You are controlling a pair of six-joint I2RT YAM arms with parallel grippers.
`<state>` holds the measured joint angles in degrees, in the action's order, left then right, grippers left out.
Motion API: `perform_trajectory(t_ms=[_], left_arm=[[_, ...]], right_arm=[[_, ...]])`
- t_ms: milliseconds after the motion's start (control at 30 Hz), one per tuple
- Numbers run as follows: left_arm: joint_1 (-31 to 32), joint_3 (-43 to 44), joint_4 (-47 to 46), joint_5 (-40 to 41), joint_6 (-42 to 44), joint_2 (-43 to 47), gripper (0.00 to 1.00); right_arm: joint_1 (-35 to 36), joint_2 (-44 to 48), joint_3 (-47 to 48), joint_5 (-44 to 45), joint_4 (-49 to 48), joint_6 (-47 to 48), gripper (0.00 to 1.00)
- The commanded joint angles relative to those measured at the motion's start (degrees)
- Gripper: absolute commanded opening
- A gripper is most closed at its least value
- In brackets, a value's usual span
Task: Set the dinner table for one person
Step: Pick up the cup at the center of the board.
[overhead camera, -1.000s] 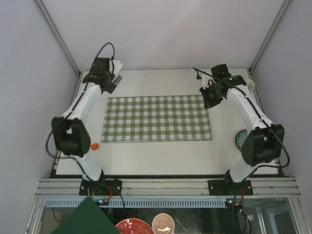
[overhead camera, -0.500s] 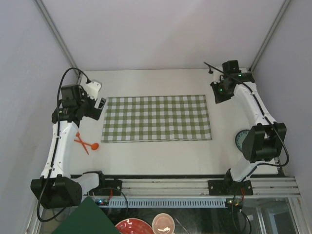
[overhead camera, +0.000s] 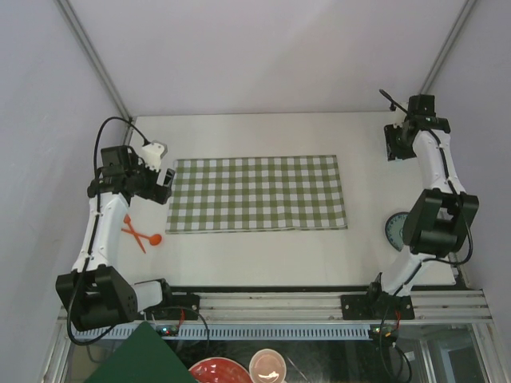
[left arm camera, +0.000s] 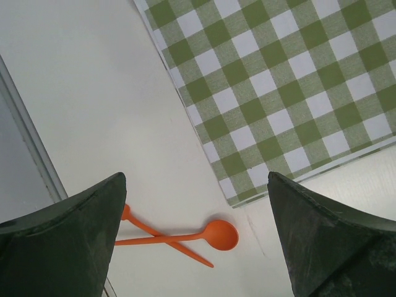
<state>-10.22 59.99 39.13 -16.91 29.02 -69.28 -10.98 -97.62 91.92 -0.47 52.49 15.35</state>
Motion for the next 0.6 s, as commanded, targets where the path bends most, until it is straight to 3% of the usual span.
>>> perform_trajectory(t_ms=[0, 367, 567], left_arm=[[-0.74, -0.82, -0.21, -3.38, 0.2, 0.76, 1.0], [-0.7, -0.9, 1.16, -5.91, 0.43, 1.49, 1.0], [-0.7, -0.94, 1.86, -6.19, 0.97, 0.75, 1.0]], right_arm=[[-1.99, -9.25, 8.44, 0.96, -3.15, -2.51, 0.45], [-1.36, -26.24, 28.87, 12.34, -0.23, -13.0, 0.42], [-0.95, -29.07, 34.81, 7.43, 3.72, -16.0, 0.36]])
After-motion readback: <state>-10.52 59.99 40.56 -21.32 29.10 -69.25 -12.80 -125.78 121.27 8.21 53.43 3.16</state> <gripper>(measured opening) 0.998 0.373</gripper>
